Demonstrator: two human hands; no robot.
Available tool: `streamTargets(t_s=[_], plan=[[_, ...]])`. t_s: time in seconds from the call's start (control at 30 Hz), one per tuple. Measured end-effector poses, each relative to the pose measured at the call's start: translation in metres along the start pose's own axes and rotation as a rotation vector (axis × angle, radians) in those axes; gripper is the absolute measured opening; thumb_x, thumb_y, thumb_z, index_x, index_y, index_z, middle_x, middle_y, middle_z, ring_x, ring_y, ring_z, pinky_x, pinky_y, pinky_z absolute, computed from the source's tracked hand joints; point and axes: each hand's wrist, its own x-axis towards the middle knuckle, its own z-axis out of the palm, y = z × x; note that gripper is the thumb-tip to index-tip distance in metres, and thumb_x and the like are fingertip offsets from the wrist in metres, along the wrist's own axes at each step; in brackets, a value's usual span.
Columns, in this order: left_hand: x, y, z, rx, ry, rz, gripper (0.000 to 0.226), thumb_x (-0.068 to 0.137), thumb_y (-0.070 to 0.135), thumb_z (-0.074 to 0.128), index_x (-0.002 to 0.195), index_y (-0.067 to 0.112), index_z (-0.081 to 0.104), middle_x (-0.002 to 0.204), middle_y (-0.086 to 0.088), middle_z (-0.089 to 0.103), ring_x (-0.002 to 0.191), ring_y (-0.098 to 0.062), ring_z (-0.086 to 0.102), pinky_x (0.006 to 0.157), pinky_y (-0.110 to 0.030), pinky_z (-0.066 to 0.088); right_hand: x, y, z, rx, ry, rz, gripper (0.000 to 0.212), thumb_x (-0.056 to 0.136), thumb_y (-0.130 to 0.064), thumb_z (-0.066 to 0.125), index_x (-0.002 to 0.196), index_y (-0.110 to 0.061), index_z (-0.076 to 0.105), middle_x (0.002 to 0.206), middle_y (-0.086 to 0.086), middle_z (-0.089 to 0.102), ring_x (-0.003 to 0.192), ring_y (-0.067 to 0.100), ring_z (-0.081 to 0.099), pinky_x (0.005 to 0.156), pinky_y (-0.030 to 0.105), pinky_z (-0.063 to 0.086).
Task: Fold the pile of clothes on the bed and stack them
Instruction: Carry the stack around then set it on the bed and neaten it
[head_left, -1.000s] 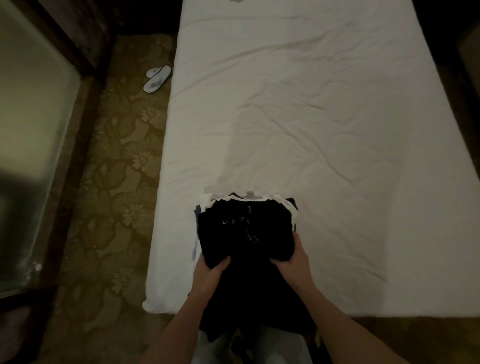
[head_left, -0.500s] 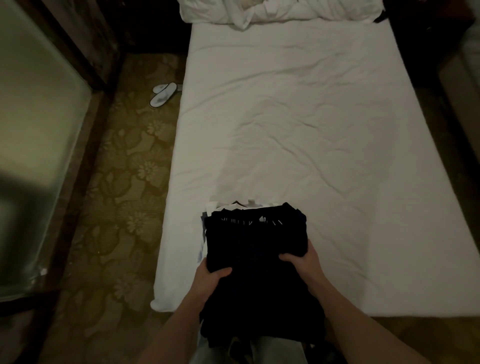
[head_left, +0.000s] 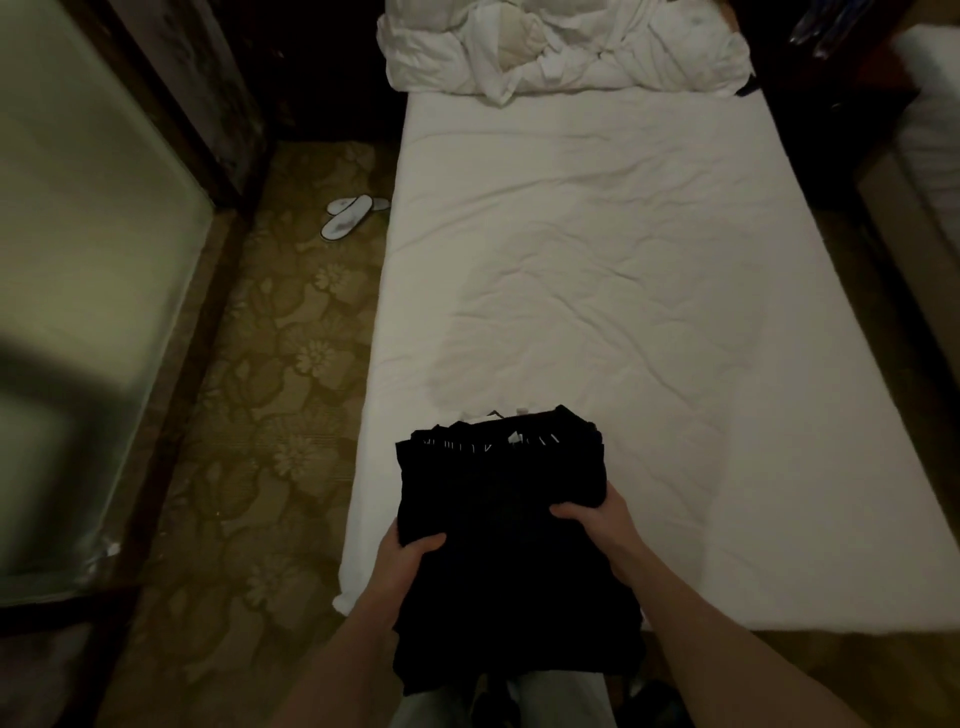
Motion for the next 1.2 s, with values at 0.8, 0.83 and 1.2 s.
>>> streamTargets(t_s=[0.8, 0.83, 1.2], plan=[[-0.038, 0.039, -0.142, -0.141, 0.057, 0.101, 0.061, 0.084, 0.005, 0.072, 0.139, 0.016, 0.050, 0.123, -0.010, 0.065, 0.109, -0.029, 0.065, 0.095, -0.042, 0.052, -0.055, -0.060, 0.137, -0.060, -0.128, -0.093, 0.057, 0.073, -0.007, 0.083, 0.122, -0.017, 0.057, 0.113, 0.003, 0.069, 0.101, 0.022, 0.067, 0.090, 0.040, 0.056], [-0.033, 0.038, -0.139, -0.128, 0.045, 0.093, 0.061, 0.084, 0.006, 0.072, 0.139, 0.016, 0.050, 0.123, -0.009, 0.065, 0.109, -0.028, 0.065, 0.096, -0.043, 0.052, -0.052, -0.055, 0.132, -0.049, -0.119, -0.075, 0.056, 0.073, -0.006, 0.083, 0.123, -0.015, 0.058, 0.113, 0.004, 0.069, 0.100, 0.023, 0.068, 0.090, 0.040, 0.056], [0.074, 0.020, -0.055, 0.056, -0.139, -0.020, 0.051, 0.086, -0.001, 0.066, 0.130, 0.021, 0.049, 0.124, -0.012, 0.063, 0.107, -0.029, 0.067, 0.082, -0.037, 0.057, 0.034, 0.016, 0.055, 0.219, -0.041, 0.251, 0.064, 0.074, 0.003, 0.078, 0.130, -0.016, 0.055, 0.111, 0.014, 0.072, 0.097, 0.037, 0.070, 0.086, 0.047, 0.056]])
